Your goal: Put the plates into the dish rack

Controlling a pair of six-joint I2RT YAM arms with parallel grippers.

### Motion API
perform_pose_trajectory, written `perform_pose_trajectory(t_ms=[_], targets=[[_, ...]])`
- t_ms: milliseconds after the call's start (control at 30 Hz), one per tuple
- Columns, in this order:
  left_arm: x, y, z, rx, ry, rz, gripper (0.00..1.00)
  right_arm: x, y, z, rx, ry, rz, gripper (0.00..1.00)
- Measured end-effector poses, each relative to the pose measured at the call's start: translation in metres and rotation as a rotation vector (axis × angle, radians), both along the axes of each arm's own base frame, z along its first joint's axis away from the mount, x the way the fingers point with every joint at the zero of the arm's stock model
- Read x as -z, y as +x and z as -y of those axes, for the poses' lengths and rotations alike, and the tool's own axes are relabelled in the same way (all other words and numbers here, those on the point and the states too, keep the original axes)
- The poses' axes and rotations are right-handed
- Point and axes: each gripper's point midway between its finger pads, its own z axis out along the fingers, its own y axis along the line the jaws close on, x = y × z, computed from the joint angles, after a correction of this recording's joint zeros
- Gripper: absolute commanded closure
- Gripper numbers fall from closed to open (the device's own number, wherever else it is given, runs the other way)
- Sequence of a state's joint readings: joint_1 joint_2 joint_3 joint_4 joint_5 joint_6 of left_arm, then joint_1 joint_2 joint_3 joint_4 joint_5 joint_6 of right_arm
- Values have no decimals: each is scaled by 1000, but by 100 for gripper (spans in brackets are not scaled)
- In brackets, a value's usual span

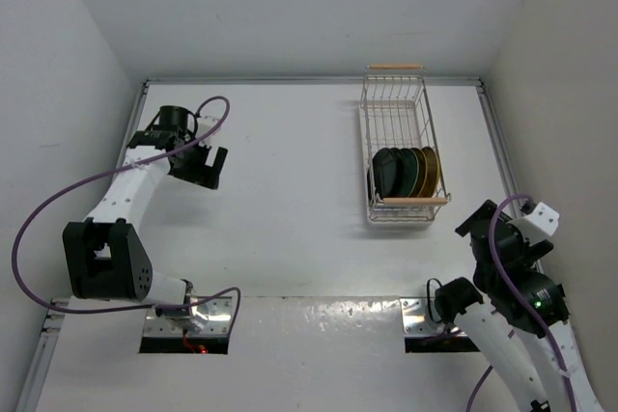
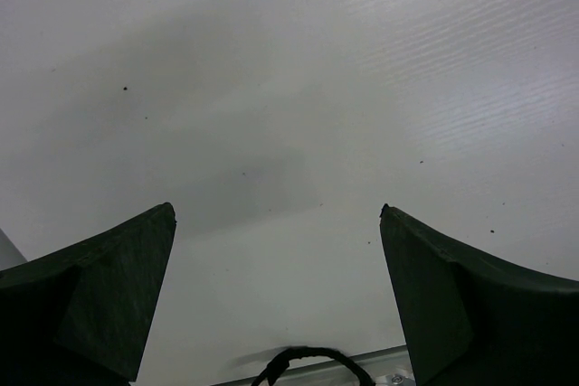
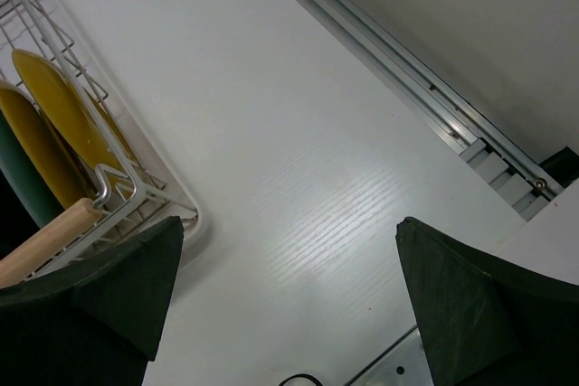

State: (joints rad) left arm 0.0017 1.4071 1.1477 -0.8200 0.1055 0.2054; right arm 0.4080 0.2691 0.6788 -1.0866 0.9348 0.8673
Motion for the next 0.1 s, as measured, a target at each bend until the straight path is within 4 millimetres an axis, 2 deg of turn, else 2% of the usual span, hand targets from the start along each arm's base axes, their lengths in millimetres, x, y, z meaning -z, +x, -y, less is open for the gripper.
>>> perform_pose_trajectory(t_ms=[100], targets=[[0,0,1,3,-6,0,0,1,1,-1,1,3,-1,0]])
